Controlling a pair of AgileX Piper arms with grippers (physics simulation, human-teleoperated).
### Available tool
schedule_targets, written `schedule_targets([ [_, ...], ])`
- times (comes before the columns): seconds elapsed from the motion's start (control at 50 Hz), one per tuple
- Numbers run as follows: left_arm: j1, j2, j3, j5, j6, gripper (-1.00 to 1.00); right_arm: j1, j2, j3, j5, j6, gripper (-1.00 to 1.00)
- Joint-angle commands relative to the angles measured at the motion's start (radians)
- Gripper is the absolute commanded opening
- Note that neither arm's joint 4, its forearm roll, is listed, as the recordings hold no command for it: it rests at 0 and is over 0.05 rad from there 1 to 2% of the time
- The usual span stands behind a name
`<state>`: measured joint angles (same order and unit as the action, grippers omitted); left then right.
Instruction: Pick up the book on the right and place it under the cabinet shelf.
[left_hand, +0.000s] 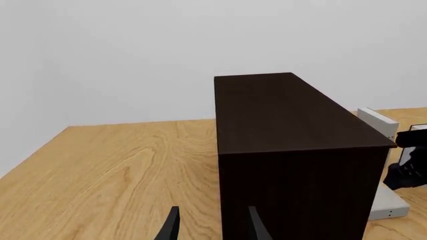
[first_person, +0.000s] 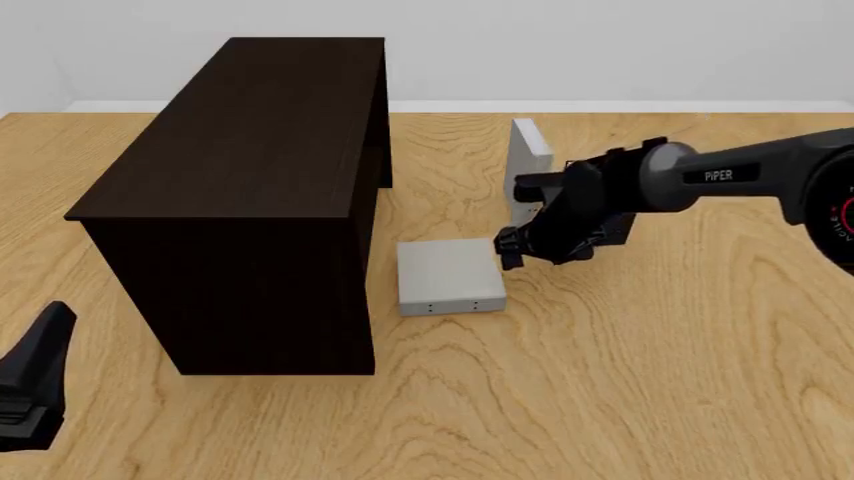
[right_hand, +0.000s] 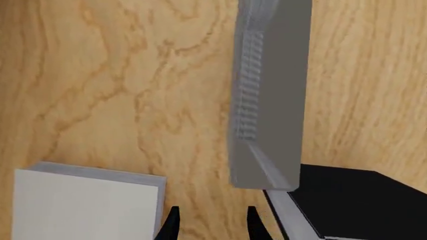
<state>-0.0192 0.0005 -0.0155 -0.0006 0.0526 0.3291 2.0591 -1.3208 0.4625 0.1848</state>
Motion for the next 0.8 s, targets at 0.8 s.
schedule_targets([
  [0.8, -0.006, 0.000, 0.000, -0.003, 0.000, 1.00, 0.141, -0.026, 0.003, -0.006, 0.035, 1.00],
])
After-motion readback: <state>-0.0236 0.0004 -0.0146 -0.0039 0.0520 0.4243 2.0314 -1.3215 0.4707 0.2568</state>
